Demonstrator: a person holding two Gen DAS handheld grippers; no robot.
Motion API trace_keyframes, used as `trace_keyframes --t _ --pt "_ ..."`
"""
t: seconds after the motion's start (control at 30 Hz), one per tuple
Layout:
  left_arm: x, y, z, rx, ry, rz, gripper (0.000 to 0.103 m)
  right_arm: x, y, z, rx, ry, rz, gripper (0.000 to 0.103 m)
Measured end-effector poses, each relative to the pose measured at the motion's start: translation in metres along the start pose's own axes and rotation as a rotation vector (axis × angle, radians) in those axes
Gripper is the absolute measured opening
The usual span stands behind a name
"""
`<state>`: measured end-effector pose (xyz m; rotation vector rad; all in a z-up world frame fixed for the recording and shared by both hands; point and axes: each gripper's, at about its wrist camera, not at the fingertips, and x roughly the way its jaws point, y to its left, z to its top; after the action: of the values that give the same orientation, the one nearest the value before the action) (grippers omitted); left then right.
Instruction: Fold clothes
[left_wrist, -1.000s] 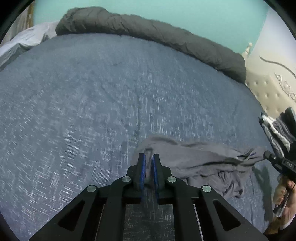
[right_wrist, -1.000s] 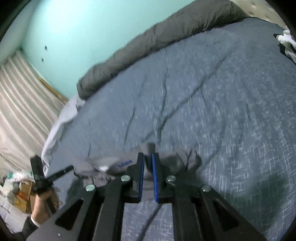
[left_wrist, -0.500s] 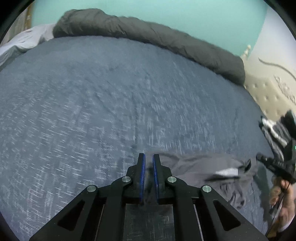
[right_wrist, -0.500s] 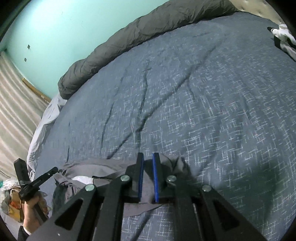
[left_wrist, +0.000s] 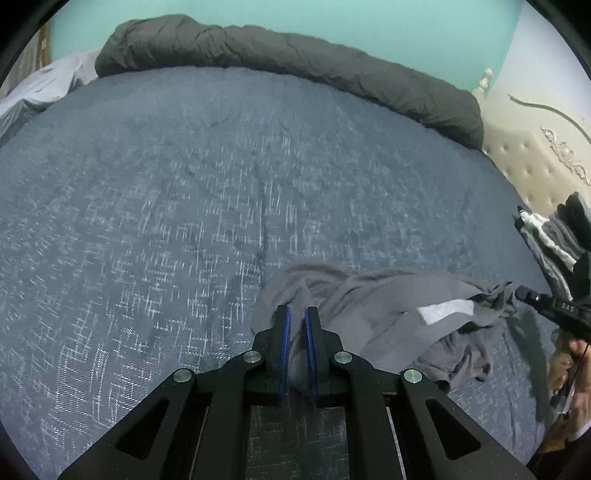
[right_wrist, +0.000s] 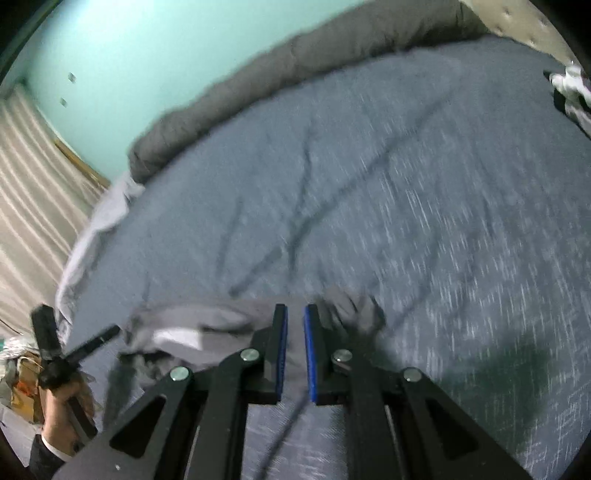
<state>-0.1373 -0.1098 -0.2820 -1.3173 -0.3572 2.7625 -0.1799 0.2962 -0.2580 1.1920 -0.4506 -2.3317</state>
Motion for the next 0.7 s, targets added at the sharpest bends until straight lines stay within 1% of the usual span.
trace_keyframes --t 0.07,0.13,0.23,0.3,0.33,0.37,0.43,0.5,0.53,0.57,0.63,0.7 --pt "-0.004 -0.006 0.002 0.019 -0.015 -0.002 0.008 -0.004 0.008 0.005 -0.016 -0.030 0.029 0.009" --pt "-0.006 -0.014 0.003 0.054 -0.016 -0.004 0.008 0.001 0.017 0.007 -0.049 -0.025 0.036 0.009" --pt "0.001 -0.031 0.000 0.138 0.026 -0.014 0.008 0.015 0.031 0.005 -0.112 0.019 0.027 0.009" --pt "0.006 -0.039 -0.004 0.187 0.057 -0.010 0.008 0.023 0.038 0.003 -0.141 0.049 0.025 0.013" --pt "0.008 -0.040 -0.005 0.201 0.066 -0.008 0.008 0.027 0.041 0.002 -0.154 0.063 0.021 0.017" --pt "0.009 -0.040 -0.006 0.208 0.073 -0.007 0.008 0.030 0.043 0.001 -0.172 0.072 0.014 0.021" --pt "0.010 -0.040 -0.007 0.223 0.084 0.001 0.009 0.034 0.049 -0.003 -0.212 0.082 -0.004 0.024" --pt "0.009 -0.036 -0.010 0.234 0.091 0.020 0.011 0.037 0.055 -0.005 -0.248 0.090 -0.012 0.025" --pt "0.006 -0.034 -0.010 0.238 0.094 0.023 0.014 0.038 0.059 -0.006 -0.265 0.095 -0.016 0.027" --pt "0.005 -0.032 -0.011 0.239 0.097 0.022 0.017 0.039 0.061 -0.007 -0.283 0.098 -0.018 0.028" --pt "0.004 -0.029 -0.013 0.237 0.101 0.008 0.019 0.043 0.069 -0.012 -0.327 0.108 -0.038 0.029" --pt "0.003 -0.028 -0.016 0.258 0.101 0.013 0.021 0.045 0.074 -0.015 -0.364 0.114 -0.053 0.029"
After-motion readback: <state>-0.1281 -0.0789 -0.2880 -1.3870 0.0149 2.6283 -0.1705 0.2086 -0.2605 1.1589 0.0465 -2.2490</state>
